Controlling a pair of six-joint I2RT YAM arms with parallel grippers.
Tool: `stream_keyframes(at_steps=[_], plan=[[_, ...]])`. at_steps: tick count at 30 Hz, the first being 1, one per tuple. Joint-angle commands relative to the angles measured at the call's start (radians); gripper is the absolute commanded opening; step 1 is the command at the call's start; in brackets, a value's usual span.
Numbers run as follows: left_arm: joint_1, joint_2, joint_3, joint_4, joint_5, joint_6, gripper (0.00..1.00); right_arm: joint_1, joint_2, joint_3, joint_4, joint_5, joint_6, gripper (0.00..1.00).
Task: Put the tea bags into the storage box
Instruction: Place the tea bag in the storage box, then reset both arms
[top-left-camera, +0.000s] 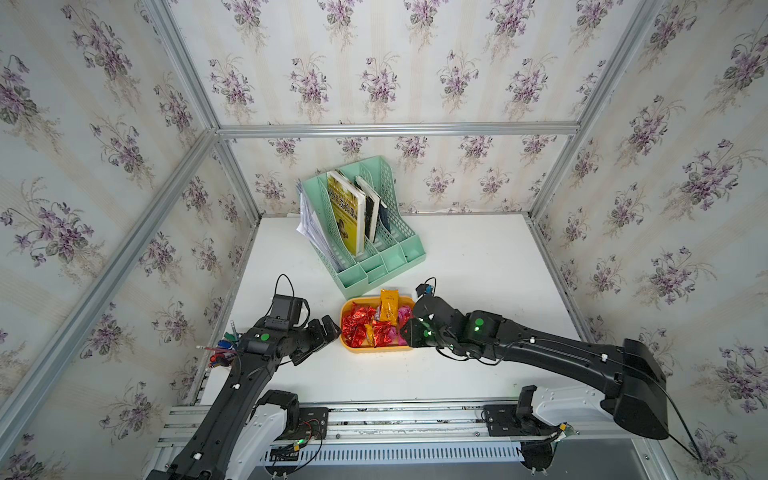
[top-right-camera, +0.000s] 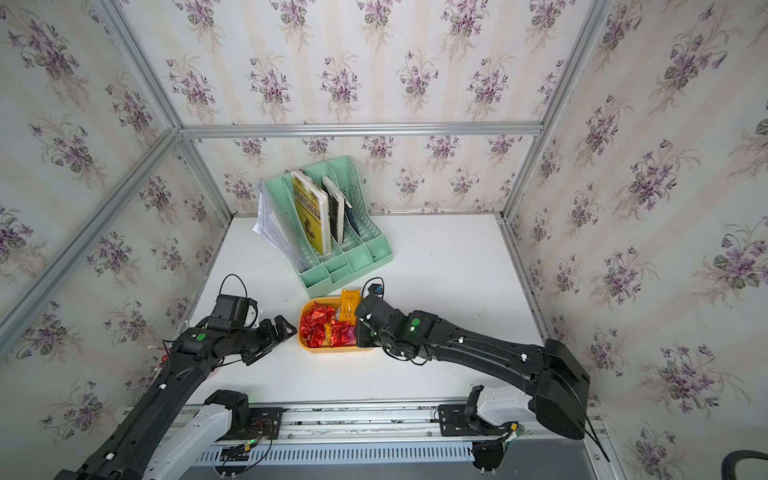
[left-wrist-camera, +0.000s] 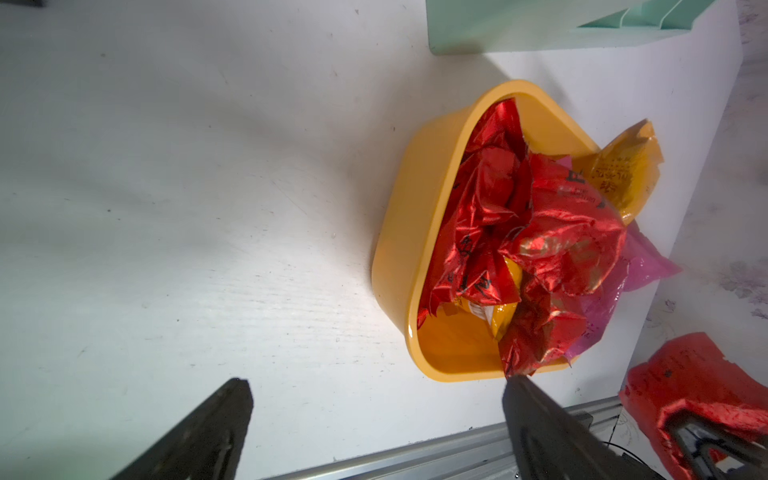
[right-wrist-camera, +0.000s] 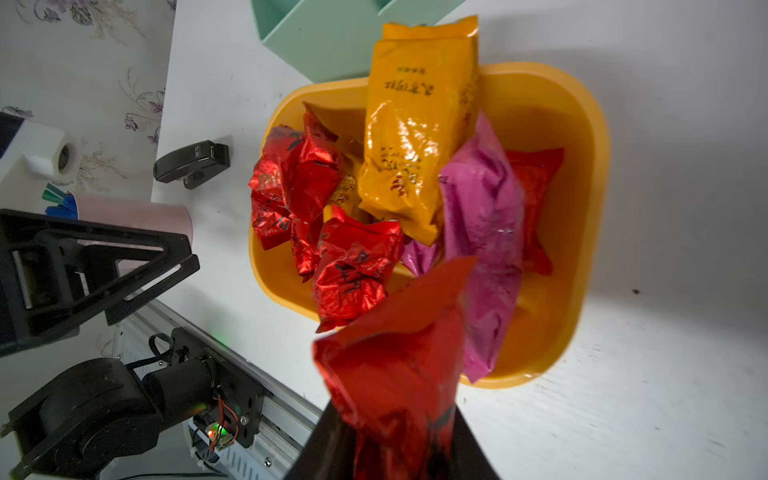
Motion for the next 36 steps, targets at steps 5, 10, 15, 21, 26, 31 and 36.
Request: stream_keyframes(at_steps=[5,10,15,21,26,31,36], plan=[[0.001,-0.034,0.007,-0.055,0.014,0.038,0.99,0.040,0.175,0.138,-0.014,0.096,-0.008,0.30],[0.001,-0.047,0.006,-0.061,0.006,0.029,0.99,0.041,0.260,0.228,-0.114,0.116,-0.059,0.33],[0.001,-0.063,0.007,-0.065,-0.030,0.029,0.99,0.040,0.252,0.210,-0.136,0.122,-0.047,0.48],[0.001,-0.044,0.018,-0.052,-0.083,0.041,0.99,0.039,0.157,0.220,-0.187,0.217,-0.035,0.80],[0.001,0.002,0.060,-0.009,-0.198,0.076,0.99,-0.050,0.031,0.197,-0.231,0.332,-0.064,0.90],[0.001,0.064,0.126,0.090,-0.435,0.174,0.99,-0.386,-0.147,-0.016,-0.115,0.335,-0.187,0.90],[0.001,0.144,0.110,0.346,-0.639,0.321,0.99,-0.782,-0.318,-0.309,0.250,0.319,-0.456,0.91]])
